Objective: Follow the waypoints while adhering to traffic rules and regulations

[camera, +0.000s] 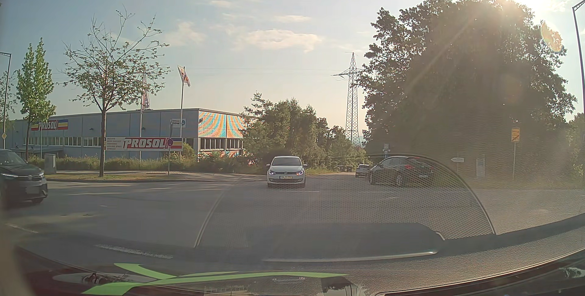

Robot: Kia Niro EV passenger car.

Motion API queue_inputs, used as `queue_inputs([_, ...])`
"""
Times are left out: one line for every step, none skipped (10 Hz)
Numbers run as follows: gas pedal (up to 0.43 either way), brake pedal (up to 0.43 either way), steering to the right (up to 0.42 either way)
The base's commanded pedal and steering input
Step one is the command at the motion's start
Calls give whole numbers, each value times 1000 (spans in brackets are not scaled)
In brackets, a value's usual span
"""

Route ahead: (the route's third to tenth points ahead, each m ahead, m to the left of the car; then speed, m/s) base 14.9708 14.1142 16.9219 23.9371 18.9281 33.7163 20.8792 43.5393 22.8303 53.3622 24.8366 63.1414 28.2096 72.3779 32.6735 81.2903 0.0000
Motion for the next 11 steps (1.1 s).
queue_inputs([0,305,-81])
queue_inputs([0,305,-81])
queue_inputs([0,305,-81])
queue_inputs([0,311,-81])
queue_inputs([0,305,-80])
queue_inputs([0,305,-81])
queue_inputs([0,311,-80])
queue_inputs([0,311,-81])
queue_inputs([0,305,-81])
queue_inputs([0,311,-81])
queue_inputs([0,305,-81])
